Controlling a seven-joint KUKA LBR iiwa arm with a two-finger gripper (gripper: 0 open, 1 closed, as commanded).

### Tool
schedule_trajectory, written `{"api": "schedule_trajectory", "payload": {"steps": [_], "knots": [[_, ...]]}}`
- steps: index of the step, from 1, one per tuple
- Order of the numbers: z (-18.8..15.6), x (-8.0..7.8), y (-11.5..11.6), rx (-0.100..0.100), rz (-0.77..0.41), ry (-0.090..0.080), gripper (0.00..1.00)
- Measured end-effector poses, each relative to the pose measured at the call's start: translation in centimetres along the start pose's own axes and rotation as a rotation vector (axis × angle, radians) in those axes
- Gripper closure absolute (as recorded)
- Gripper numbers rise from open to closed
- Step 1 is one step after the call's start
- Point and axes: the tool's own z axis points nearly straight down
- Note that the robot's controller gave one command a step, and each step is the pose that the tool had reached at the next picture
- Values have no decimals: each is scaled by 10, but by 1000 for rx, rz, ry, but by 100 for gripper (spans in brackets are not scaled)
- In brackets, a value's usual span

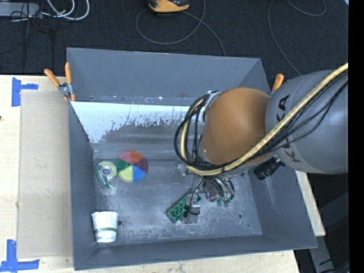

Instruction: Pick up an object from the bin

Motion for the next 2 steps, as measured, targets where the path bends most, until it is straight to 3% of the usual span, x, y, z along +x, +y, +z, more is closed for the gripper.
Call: {"api": "schedule_trajectory", "payload": {"steps": [1,2], "knots": [[-4,-2,0,-1,3,-8,0],[35,-11,-19,-2,-46,-11,0]]}}
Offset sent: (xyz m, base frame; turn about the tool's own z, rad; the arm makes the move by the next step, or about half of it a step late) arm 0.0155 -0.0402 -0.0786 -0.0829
